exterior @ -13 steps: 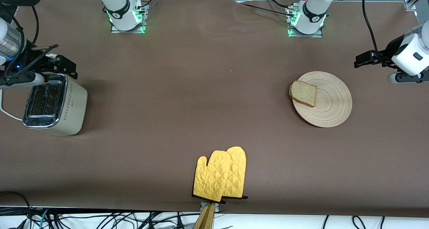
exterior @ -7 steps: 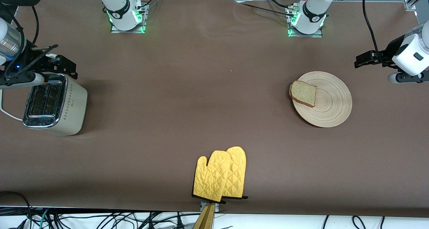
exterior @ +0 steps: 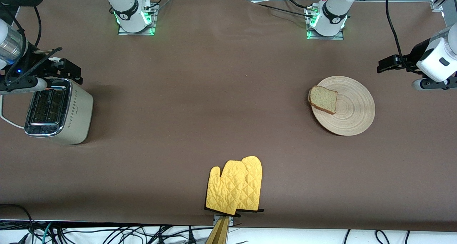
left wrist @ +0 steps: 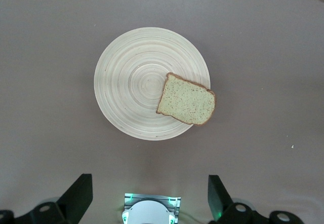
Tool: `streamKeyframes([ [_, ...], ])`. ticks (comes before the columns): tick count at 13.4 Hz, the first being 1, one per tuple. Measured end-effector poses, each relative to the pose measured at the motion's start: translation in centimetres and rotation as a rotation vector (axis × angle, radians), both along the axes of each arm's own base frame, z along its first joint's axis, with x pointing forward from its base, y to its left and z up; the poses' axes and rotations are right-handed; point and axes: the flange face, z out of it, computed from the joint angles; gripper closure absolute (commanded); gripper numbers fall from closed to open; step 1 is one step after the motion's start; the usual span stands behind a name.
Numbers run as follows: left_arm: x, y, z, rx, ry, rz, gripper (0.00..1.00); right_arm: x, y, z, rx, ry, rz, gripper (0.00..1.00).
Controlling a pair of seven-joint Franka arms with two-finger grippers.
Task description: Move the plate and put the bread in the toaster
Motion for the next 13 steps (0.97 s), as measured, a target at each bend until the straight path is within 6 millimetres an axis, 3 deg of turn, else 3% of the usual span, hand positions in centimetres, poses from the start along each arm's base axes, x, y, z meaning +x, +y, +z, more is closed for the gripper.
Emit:
streamKeyframes([
  [7,0.1,0.9,-0.2,-0.001,0.001,0.004,0.0,0.0,0.0,0.0,0.0,0.0,0.0,0.0],
  [8,0.2,2.3,-0.7,-0.011,0.008,-0.015,0.0,0.0,0.0,0.0,0.0,0.0,0.0,0.0],
  [10,0.9,8.4,-3.2,-0.048,0.012,-0.068,0.0,0.0,0.0,0.0,0.0,0.0,0.0,0.0],
  [11,1.2,12.2,-5.2,-0.08,0.014,-0.094,0.0,0.0,0.0,0.0,0.0,0.001,-0.001,0.0],
  [13,1.6,17.7,-9.5,-0.166,0.023,-0.139,0.0,0.0,0.0,-0.1,0.0,0.001,-0.001,0.0],
])
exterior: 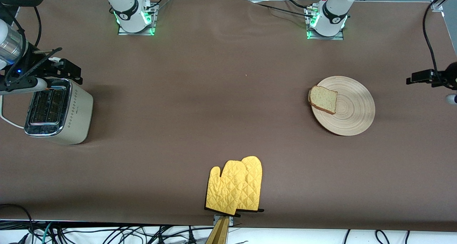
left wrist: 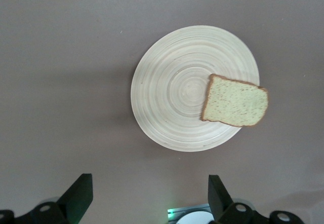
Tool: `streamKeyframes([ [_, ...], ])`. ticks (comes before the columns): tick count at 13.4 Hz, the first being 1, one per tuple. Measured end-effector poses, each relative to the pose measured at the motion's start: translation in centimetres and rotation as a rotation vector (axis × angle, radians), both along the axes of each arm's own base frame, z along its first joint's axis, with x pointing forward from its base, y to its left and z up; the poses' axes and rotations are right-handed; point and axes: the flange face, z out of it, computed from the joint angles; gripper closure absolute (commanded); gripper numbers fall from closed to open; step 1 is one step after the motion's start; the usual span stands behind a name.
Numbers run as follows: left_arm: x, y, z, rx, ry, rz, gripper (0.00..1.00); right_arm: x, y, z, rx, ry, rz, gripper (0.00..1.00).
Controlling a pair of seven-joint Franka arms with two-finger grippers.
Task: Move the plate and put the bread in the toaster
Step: 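Lower the left gripper to the wooden plate's rim and grasp it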
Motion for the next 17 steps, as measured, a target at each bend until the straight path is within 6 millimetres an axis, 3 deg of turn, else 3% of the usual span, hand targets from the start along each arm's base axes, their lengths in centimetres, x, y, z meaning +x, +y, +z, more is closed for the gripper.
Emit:
streamKeyframes([
  [6,0.2,8.2,-14.3,-0.27,-0.001,-0.116,0.0,0.0,0.0,0.0,0.0,0.0,0.0,0.0],
  [9,-0.5,10.5,-20.8,-0.371,-0.01,-0.135,0.0,0.0,0.0,0.0,0.0,0.001,0.0,0.0],
  [14,-1.6,11.4,-26.7,-0.488,-0.013,-0.077,0.0,0.0,0.0,0.0,0.0,0.001,0.0,0.0],
  [17,-2.7,11.1,-29.2,-0.57,0.022,-0.037,0.0,0.0,0.0,0.0,0.0,0.001,0.0,0.0],
])
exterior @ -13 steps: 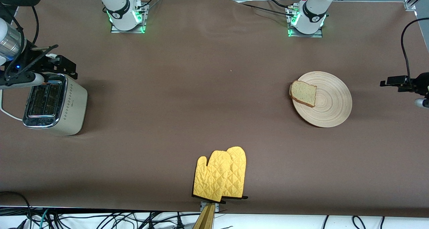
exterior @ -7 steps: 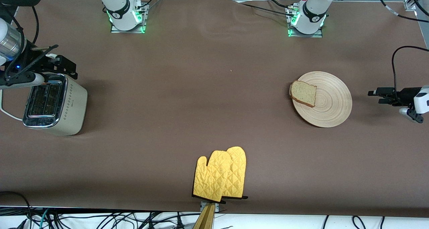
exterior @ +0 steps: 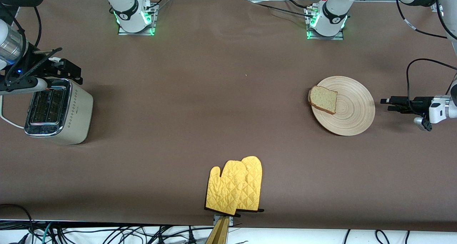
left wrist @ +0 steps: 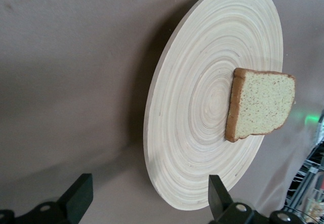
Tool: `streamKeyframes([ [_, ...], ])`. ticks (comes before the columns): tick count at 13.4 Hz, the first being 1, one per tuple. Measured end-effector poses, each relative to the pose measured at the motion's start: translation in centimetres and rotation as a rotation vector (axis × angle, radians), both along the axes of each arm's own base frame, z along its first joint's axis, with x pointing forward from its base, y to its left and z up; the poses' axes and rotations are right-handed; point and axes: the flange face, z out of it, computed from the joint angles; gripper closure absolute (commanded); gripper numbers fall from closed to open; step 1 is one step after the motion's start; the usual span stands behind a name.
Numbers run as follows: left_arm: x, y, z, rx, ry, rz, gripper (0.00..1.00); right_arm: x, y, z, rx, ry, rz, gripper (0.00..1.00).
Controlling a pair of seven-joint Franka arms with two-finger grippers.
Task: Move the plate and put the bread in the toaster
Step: 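Lower the left gripper to the wooden plate's rim and grasp it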
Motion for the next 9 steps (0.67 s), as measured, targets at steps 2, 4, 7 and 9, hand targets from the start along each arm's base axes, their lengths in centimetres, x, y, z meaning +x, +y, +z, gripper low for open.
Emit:
streamKeyframes([
  [2,-0.7,-0.6,-1.6,-0.051,0.029,0.023,0.0,0.0,0.0,0.0,0.0,0.0,0.0,0.0],
  [4,-1.3,-1.1,-2.7,-0.086,0.051,0.037,0.0,0.0,0.0,0.0,0.0,0.0,0.0,0.0],
  [7,-1.9,-1.8,-3.9,-0.133,0.07,0.066,0.0,0.0,0.0,0.0,0.0,0.0,0.0,0.0],
  [9,-2.5,-2.3,-4.8,-0.163,0.083,0.09,0.02,0.0,0.0,0.0,0.0,0.0,0.0,0.0],
])
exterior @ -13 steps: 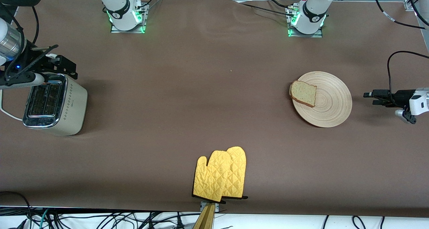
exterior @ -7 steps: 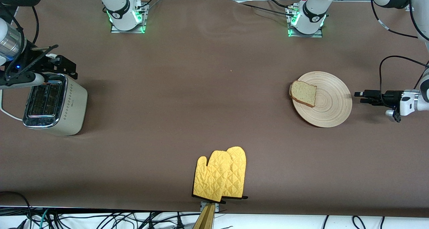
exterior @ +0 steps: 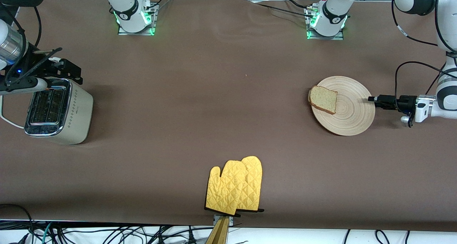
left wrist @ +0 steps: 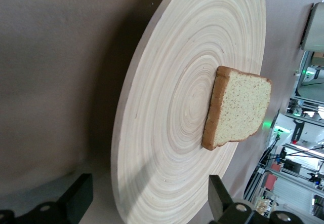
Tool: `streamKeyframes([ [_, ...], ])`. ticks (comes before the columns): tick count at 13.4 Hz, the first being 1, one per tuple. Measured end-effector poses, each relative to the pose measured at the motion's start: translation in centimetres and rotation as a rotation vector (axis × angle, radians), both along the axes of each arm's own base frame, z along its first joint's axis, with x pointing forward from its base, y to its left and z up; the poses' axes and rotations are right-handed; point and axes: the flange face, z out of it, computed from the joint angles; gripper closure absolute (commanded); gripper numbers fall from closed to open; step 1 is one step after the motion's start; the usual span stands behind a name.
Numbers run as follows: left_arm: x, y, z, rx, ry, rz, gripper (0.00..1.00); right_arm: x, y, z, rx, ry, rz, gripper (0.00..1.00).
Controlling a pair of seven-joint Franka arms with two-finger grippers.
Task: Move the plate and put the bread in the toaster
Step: 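Lower the left gripper to the wooden plate's rim and grasp it, then slide the wooden plate with the left gripper toward the toaster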
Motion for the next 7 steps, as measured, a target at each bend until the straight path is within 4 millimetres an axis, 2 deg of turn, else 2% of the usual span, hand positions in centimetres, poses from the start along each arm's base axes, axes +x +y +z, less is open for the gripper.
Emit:
streamKeyframes([
  [1,-0.2,-0.2,-0.4,-0.013,0.005,0.012,0.07,0.0,0.0,0.0,0.0,0.0,0.0,0.0],
  [2,-0.5,-0.4,-0.8,-0.026,0.011,0.023,0.19,0.0,0.0,0.0,0.0,0.0,0.0,0.0],
  [5,-1.3,-0.9,-1.9,-0.058,0.028,0.053,0.58,0.0,0.0,0.0,0.0,0.0,0.0,0.0],
  [6,-1.5,-1.0,-2.1,-0.061,0.033,0.055,0.77,0.0,0.0,0.0,0.0,0.0,0.0,0.0],
  [7,-1.6,-1.1,-2.3,-0.063,0.038,0.055,0.79,0.0,0.0,0.0,0.0,0.0,0.0,0.0],
])
